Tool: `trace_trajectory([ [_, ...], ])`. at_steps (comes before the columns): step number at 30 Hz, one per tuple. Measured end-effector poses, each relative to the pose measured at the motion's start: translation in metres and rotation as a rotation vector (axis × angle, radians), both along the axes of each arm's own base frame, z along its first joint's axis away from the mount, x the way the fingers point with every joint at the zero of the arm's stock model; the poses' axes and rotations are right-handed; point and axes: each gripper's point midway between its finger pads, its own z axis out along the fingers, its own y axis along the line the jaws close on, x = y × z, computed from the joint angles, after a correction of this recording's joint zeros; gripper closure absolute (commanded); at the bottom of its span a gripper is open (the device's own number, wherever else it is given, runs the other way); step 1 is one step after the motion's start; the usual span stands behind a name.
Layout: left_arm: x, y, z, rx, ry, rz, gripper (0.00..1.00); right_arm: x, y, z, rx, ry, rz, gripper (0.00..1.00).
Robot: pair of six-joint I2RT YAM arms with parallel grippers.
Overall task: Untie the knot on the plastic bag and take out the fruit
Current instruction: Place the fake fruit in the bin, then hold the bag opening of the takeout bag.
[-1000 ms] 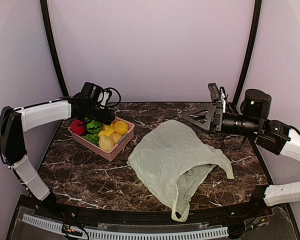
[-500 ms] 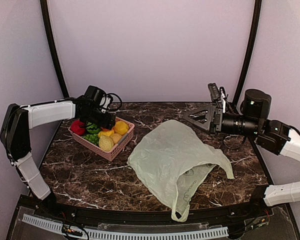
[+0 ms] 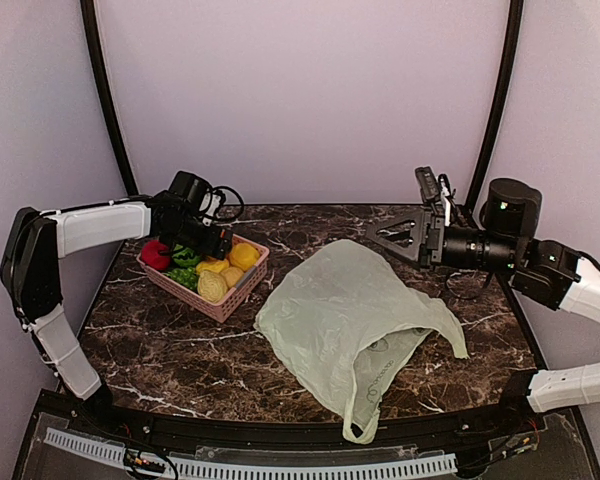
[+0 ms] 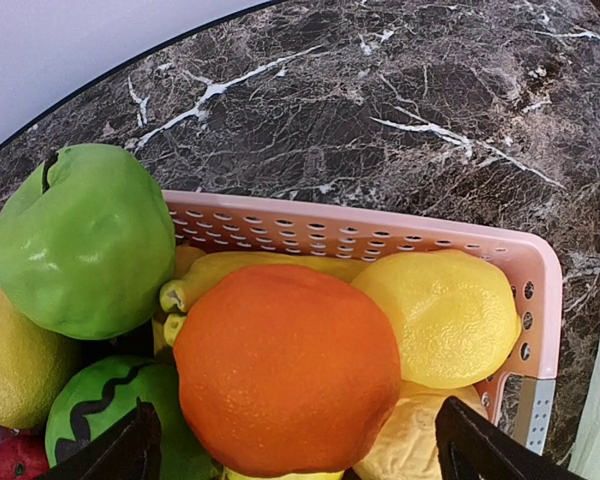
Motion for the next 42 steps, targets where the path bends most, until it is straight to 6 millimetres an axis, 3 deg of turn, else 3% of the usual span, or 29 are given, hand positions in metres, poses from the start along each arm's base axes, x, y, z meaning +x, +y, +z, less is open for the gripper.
trace_trajectory([
  [5, -0.001, 0.000, 0.005, -0.007, -0.009, -0.002, 0.05, 0.001, 0.001, -0.001, -0.003, 0.002, 0.000, 0.01],
  [8, -0.003, -0.002, 0.021, -0.031, -0.035, -0.011, 0.04, 0.001, 0.001, -0.004, -0.011, 0.007, -0.001, 0.01],
  [13, -0.018, -0.006, 0.071, -0.113, -0.113, -0.052, 0.05, 0.003, -0.003, -0.017, -0.062, 0.029, -0.022, 0.01],
  [16, -0.037, -0.013, 0.102, -0.162, -0.153, -0.098, 0.05, 0.003, -0.010, -0.031, -0.117, 0.055, -0.053, 0.01],
  [19, -0.063, -0.033, 0.126, -0.202, -0.181, -0.166, 0.05, 0.004, -0.021, -0.040, -0.164, 0.074, -0.098, 0.01],
  [22, -0.105, -0.079, 0.139, -0.257, -0.173, -0.297, 0.05, 0.007, -0.035, -0.054, -0.230, 0.103, -0.162, 0.01],
  [25, -0.149, -0.127, 0.137, -0.310, -0.120, -0.422, 0.05, 0.012, -0.048, -0.073, -0.311, 0.135, -0.230, 0.01],
  [30, -0.209, -0.193, 0.110, -0.326, 0.024, -0.559, 0.05, 0.018, -0.068, -0.094, -0.418, 0.166, -0.321, 0.01],
  [36, -0.253, -0.258, 0.090, -0.316, 0.111, -0.652, 0.06, 0.024, -0.080, -0.098, -0.462, 0.162, -0.387, 0.01],
  [42, -0.284, -0.296, 0.070, -0.298, 0.155, -0.717, 0.06, 0.027, -0.085, -0.100, -0.479, 0.158, -0.421, 0.01],
])
